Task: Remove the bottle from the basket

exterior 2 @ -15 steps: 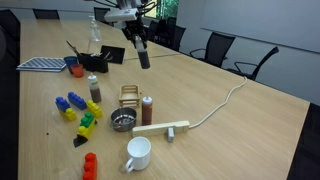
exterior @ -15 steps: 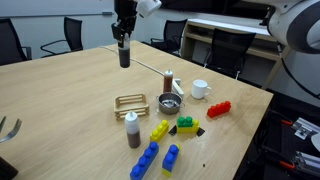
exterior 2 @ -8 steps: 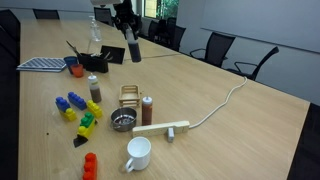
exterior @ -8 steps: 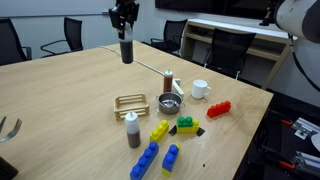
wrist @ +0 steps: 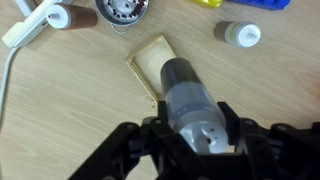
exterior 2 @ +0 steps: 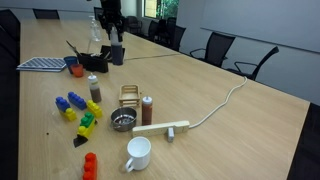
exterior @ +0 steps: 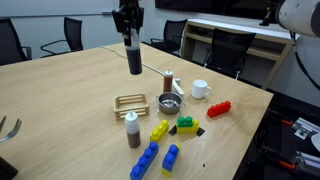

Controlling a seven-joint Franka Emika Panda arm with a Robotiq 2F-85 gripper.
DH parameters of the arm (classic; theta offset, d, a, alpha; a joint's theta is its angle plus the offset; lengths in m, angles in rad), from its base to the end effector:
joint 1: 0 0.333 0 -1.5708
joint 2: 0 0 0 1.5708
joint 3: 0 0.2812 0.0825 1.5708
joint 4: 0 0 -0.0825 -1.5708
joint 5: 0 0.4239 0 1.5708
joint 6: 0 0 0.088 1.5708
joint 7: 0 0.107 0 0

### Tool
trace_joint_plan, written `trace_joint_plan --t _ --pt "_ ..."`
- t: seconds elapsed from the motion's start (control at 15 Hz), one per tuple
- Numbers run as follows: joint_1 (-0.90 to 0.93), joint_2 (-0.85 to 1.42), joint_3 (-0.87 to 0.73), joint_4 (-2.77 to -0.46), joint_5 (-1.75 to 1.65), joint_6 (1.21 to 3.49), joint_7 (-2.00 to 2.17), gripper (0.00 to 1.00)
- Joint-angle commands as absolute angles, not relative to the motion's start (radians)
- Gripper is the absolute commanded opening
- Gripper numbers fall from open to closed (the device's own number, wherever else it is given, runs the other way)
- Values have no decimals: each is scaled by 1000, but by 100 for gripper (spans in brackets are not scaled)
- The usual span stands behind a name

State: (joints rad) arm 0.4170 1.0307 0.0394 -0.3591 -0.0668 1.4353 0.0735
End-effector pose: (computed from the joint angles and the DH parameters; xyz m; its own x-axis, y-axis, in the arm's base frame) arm 0.7103 0.3186 0.4616 0.9372 0.3454 0.0480 0.3444 -0.9384 0.0285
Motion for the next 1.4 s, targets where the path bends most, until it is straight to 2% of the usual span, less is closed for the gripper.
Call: trace_joint_plan --t 0.0,0.07,0.13,0.53,0.6,1.33 --pt "413 1002 61 -383 -34 1396 79 27" --pt "415 1003 62 -380 -31 1397 82 27" --pt "419 1018 50 -378 -46 1423 73 52" --pt "420 1017 53 -378 -43 1422 73 52" --pt "418 1018 58 -382 -36 1414 75 27" --pt "502 972 102 -394 -6 1358 80 27"
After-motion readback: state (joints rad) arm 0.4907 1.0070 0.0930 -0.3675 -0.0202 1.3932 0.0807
